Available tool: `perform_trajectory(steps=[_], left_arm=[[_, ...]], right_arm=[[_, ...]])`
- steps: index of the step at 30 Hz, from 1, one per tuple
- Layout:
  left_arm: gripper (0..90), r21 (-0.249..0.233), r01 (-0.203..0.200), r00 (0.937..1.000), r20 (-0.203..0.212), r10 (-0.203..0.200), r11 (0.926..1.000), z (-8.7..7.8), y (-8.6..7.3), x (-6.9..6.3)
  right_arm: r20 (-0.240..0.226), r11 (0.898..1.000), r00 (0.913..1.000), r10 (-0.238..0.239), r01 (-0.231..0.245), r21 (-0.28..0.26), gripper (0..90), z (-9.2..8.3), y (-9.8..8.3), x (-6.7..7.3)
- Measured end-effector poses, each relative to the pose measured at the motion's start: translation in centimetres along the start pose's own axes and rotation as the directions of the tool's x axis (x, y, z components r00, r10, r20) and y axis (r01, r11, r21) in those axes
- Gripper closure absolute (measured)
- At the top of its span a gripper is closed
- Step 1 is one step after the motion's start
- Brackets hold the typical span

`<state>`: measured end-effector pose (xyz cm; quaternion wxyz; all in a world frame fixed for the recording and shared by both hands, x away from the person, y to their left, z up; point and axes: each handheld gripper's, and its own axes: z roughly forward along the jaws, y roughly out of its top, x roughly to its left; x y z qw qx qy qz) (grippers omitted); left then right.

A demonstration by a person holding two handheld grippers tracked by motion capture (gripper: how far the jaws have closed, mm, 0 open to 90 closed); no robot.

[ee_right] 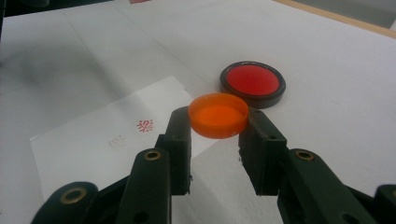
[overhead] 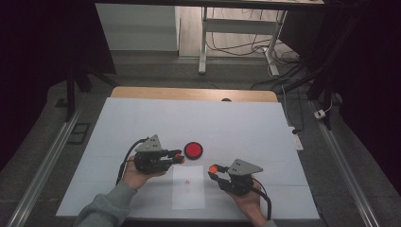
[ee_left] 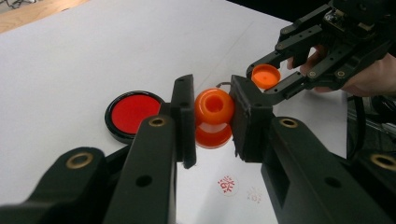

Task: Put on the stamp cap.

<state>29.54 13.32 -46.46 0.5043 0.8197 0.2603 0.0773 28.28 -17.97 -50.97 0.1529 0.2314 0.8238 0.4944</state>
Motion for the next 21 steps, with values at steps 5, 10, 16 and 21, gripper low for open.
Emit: perform_trajectory(steps=[5, 10, 16, 21], left_arm=[[71.7, 0.004, 0.002, 1.0, -0.003, -0.002, 1.0, 0.1, -0.1, 0.1], [71.8, 0.004, 0.002, 1.0, -0.001, -0.002, 1.0, 0.1, -0.1, 0.1], [71.8, 0.005, 0.003, 1.0, -0.001, -0.003, 1.0, 0.2, -0.1, 0.1], [71.8, 0.006, 0.003, 1.0, -0.003, -0.003, 1.0, 0.2, -0.1, 0.1]], right_arm=[[-0.007, 1.0, 1.0, -0.001, 0.001, 0.0, 64.0, 0.3, 0.1, 0.3], [-0.016, 1.0, 0.9999, 0.002, -0.002, -0.003, 64.0, 0.6, 0.2, 0.4], [-0.023, 1.0, 0.9997, -0.006, 0.006, 0.001, 64.0, 0.9, 0.3, 0.8], [-0.041, 1.0, 0.9991, 0.006, -0.006, -0.005, 64.0, 1.2, 0.5, 1.1]])
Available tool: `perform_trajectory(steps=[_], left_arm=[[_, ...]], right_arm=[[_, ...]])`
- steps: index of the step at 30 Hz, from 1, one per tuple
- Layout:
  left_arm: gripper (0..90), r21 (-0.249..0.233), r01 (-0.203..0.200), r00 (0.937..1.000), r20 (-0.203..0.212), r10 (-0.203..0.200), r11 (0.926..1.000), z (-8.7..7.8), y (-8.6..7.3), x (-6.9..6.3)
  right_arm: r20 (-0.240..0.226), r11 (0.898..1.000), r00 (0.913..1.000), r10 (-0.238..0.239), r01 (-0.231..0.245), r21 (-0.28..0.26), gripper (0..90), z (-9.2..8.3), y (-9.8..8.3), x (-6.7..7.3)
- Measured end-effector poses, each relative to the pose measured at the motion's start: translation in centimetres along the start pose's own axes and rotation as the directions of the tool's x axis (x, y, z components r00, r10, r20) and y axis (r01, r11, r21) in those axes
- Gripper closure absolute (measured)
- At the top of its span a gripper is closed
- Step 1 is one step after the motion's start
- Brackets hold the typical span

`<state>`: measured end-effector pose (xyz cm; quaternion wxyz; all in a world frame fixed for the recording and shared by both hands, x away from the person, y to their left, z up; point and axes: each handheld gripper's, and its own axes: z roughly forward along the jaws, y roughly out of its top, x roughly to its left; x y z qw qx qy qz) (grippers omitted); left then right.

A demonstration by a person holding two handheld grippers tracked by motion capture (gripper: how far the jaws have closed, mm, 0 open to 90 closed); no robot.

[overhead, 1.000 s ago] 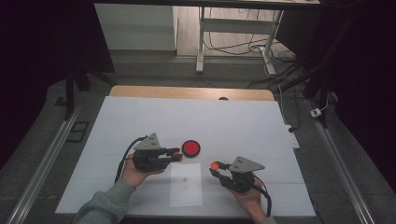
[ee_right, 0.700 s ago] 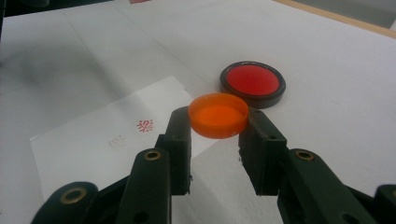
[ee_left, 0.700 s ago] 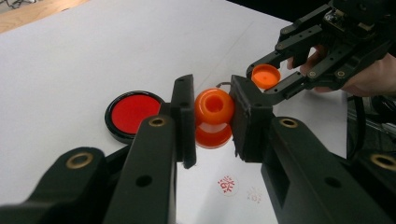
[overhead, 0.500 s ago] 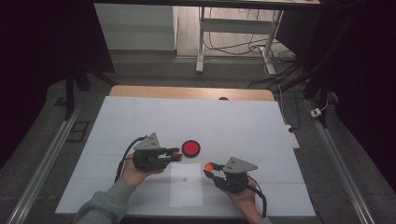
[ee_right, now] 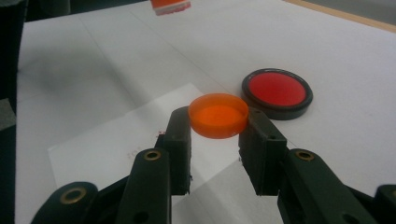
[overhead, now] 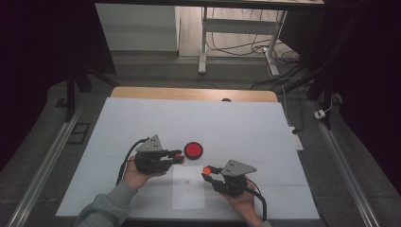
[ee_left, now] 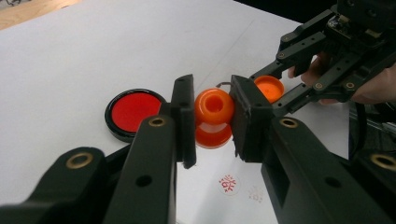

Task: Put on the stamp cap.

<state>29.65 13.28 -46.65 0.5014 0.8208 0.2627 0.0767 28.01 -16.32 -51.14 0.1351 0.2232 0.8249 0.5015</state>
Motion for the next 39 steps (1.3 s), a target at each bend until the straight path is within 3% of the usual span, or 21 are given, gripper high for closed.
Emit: perform_trajectory(steps=[22, 32, 39], left_arm=[[71.8, 0.001, -0.008, 0.9998, 0.021, 0.008, 1.0, 0.6, 0.2, -0.6], [71.7, 0.0, -0.029, 0.9969, 0.074, 0.029, 0.9996, 1.5, 0.7, -1.9], [71.8, 0.009, -0.034, 0.996, 0.083, 0.033, 0.9994, 2.2, 0.8, -2.2]], right_arm=[[-0.053, 1.0, 0.9984, -0.019, 0.02, 0.006, 63.9, 2.1, 0.4, 1.4], [-0.051, 1.0, 0.9984, -0.024, 0.025, 0.013, 63.9, 2.1, 0.4, 1.4], [-0.049, 1.0, 0.9985, -0.026, 0.026, 0.013, 63.9, 2.1, 0.4, 1.4]])
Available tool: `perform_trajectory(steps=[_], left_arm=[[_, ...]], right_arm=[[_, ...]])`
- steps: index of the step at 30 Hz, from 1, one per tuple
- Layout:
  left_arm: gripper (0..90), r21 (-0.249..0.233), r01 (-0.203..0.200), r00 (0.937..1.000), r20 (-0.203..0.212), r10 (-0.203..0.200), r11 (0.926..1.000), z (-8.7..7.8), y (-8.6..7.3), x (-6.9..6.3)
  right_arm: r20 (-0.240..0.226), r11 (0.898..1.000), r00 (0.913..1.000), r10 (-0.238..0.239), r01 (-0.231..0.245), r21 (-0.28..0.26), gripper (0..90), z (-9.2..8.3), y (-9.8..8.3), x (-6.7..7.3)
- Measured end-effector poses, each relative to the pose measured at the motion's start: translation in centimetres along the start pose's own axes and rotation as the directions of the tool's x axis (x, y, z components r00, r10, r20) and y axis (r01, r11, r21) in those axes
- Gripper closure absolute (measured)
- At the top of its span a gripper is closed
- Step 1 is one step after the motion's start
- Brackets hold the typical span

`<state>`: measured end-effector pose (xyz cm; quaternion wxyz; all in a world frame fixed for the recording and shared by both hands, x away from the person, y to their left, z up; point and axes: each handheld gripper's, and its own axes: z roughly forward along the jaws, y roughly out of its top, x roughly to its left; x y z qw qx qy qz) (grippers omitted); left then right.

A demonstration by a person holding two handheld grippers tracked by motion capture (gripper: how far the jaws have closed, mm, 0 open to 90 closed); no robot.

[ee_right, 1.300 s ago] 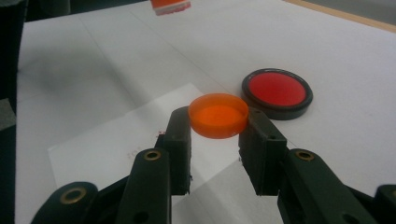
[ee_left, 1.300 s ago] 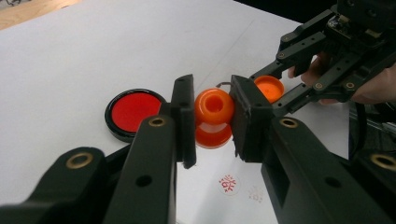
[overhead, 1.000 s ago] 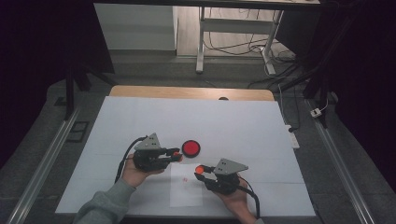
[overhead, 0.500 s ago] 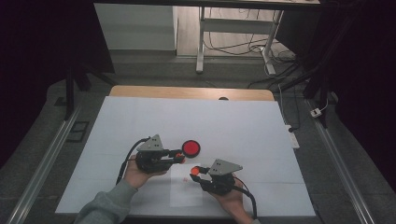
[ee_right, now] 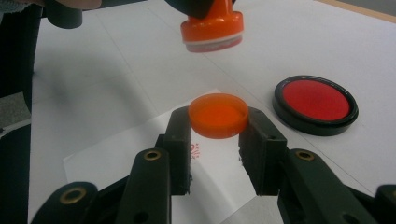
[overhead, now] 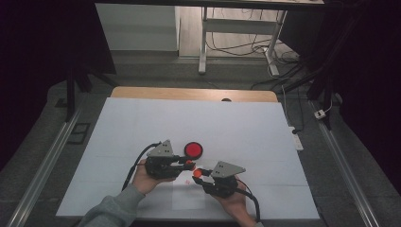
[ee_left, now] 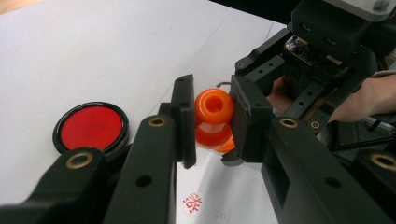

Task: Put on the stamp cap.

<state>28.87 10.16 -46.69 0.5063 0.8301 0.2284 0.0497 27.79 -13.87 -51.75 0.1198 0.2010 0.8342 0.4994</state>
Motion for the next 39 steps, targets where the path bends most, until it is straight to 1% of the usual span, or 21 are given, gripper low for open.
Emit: perform_trajectory(steps=[9, 12, 17, 22, 29, 39], left_arm=[[71.8, 0.017, -0.008, 0.9999, 0.011, 0.008, 0.9998, 0.9, 0.0, -0.3], [71.8, 0.024, -0.012, 0.9999, 0.01, 0.012, 0.9996, 1.1, 0.1, -0.3], [71.8, 0.03, -0.012, 0.9999, 0.01, 0.012, 0.9995, 1.4, 0.1, -0.3], [71.7, 0.044, -0.02, 0.9998, 0.008, 0.02, 0.9988, 1.9, 0.0, -0.4], [71.7, 0.052, -0.025, 0.9996, 0.015, 0.025, 0.9983, 2.2, 0.0, -0.5], [71.8, 0.058, -0.024, 0.9996, 0.019, 0.023, 0.998, 2.4, -0.1, -0.6]], right_arm=[[0.0, 1.0, 1.0, 0.003, -0.003, -0.009, 63.9, 0.0, 0.0, -0.1], [0.001, 1.0, 1.0, -0.002, 0.002, 0.001, 63.9, 0.0, 0.0, -0.1], [0.001, 1.0, 1.0, -0.003, 0.003, 0.0, 63.9, 0.0, 0.0, -0.1], [0.0, 1.0, 1.0, -0.002, 0.002, 0.001, 63.9, 0.0, 0.0, -0.1], [0.002, 1.0, 1.0, -0.005, 0.005, 0.0, 63.9, 0.0, 0.0, -0.1], [0.006, 1.0, 1.0, 0.002, -0.002, -0.002, 64.0, -0.1, 0.0, -0.1]])
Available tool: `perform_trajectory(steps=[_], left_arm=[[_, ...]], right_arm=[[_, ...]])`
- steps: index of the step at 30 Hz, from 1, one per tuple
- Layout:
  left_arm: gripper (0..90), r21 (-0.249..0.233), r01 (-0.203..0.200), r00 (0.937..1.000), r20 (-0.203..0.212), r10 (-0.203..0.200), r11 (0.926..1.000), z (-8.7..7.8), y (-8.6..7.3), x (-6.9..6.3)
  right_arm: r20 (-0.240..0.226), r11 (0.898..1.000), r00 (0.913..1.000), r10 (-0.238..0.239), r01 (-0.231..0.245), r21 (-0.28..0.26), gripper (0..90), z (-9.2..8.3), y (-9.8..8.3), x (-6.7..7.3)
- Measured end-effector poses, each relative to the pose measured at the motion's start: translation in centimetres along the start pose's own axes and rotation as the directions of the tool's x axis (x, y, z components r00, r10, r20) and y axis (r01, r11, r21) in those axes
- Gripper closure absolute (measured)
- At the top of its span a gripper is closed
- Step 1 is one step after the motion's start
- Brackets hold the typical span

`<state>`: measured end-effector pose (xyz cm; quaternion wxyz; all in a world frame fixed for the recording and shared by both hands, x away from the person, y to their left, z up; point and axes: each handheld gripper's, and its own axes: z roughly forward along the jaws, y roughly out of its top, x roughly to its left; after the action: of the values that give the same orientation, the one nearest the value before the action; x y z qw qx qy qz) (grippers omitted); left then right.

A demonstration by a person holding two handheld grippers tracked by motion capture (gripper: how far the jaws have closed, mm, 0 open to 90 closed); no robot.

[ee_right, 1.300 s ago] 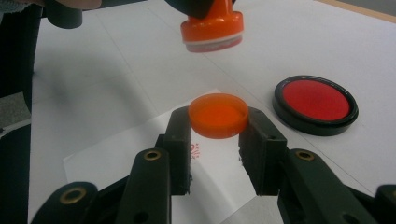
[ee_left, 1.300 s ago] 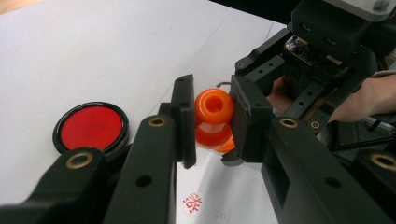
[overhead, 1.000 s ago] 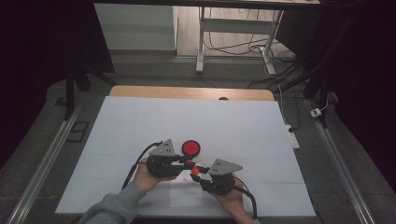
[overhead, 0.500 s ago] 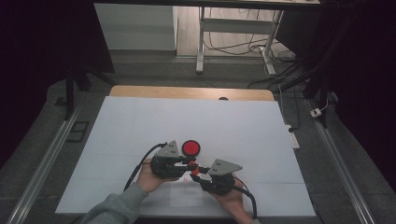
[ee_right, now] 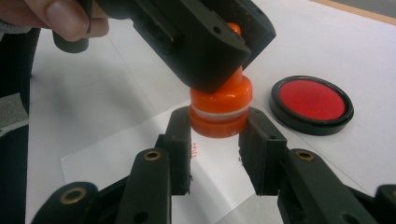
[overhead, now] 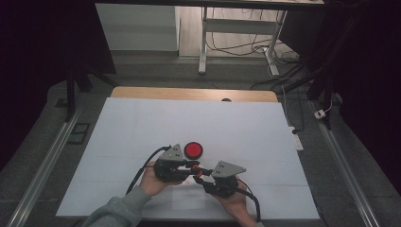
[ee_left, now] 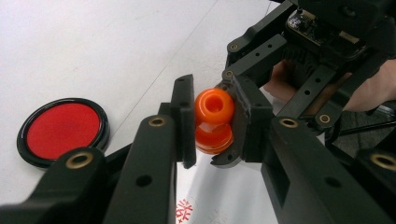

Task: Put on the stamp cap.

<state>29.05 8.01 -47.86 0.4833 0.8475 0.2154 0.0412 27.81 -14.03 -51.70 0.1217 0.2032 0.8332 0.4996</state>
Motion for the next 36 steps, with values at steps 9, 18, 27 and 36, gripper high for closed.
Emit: perform_trajectory(steps=[9, 18, 27, 36], left_arm=[[71.7, 0.002, 0.003, 1.0, 0.007, -0.003, 1.0, 0.15, -0.08, -0.05], [72.1, -0.011, 0.003, 0.9999, 0.013, -0.003, 0.9999, 0.09, -0.18, -0.02], [72.3, -0.017, 0.002, 1.0, 0.009, -0.002, 0.9999, 0.05, -0.27, -0.13], [72.5, -0.016, -0.008, 0.9999, -0.014, 0.008, 0.9998, 0.35, -0.52, -0.47]], right_arm=[[0.006, 1.0, 1.0, 0.0, 0.0, -0.007, 64.1, -0.05, 0.01, -0.04], [0.022, 1.0, 0.9997, -0.01, 0.011, -0.006, 64.5, -0.17, 0.14, 0.21], [0.027, 1.0, 0.9996, -0.002, 0.003, -0.016, 64.7, -0.18, 0.2, 0.41], [0.039, 1.0, 0.9992, -0.003, 0.003, -0.002, 64.7, -0.17, 0.13, 0.47]])
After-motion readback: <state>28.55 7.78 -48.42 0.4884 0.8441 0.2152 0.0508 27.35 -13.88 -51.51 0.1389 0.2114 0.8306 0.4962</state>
